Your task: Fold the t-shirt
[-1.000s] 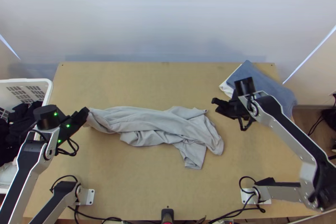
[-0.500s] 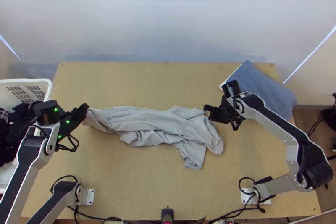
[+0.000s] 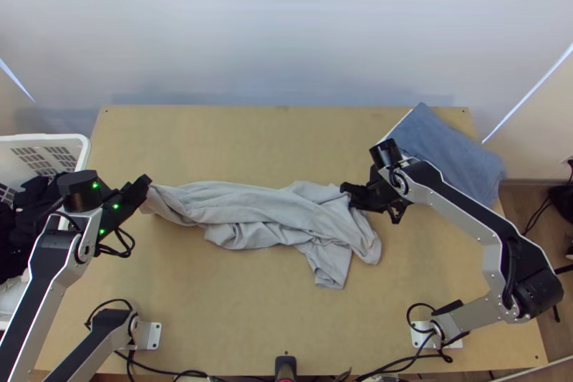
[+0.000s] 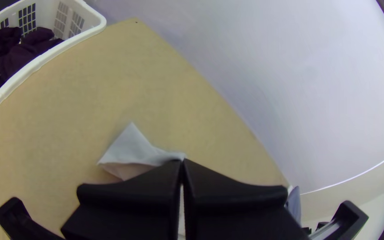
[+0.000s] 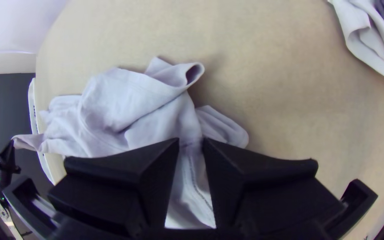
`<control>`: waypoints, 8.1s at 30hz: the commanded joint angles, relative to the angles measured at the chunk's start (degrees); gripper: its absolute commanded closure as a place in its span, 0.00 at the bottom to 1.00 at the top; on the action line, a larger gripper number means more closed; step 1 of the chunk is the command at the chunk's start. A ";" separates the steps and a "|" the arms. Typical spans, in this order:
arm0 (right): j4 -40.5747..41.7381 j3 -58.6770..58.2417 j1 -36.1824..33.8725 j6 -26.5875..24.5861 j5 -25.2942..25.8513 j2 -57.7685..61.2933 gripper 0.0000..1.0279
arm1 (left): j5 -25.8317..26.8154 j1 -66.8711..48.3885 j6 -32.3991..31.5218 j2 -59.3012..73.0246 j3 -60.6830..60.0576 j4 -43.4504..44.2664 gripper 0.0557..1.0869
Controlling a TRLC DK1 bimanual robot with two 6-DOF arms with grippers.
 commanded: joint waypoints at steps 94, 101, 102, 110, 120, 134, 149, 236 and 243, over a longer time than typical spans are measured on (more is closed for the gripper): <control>23.92 -29.12 0.11 -2.16 11.87 -62.91 0.97 | -1.44 10.21 16.65 -32.55 -15.81 3.85 0.97; 35.35 -32.37 -1.12 -2.33 11.69 -50.34 0.97 | -3.20 5.90 16.73 -14.18 -21.08 23.45 0.97; 36.32 -31.76 -2.09 -2.33 11.69 -47.62 0.97 | -3.20 5.90 16.73 -10.31 -20.55 26.35 0.97; 36.76 -20.16 -9.56 -1.80 8.35 -26.17 0.97 | -3.20 6.16 16.73 17.55 -10.10 40.24 0.96; 35.79 -4.60 -13.25 -1.36 8.62 -5.96 0.97 | -3.37 7.31 16.47 38.03 4.93 44.54 0.97; 29.90 13.68 -13.16 -0.93 9.06 12.15 0.97 | -4.34 7.66 17.70 52.18 15.31 44.45 0.97; 28.32 28.89 -13.51 -2.16 9.14 25.51 0.97 | -6.19 6.87 18.84 63.96 26.99 43.22 0.96; -15.72 -26.66 -7.27 -9.63 3.87 -34.17 0.18 | -10.32 3.35 24.91 11.75 21.98 -20.32 0.05; -15.63 -27.10 -7.27 -9.36 5.89 -33.55 0.18 | -10.41 3.44 24.82 11.84 21.63 -20.15 0.05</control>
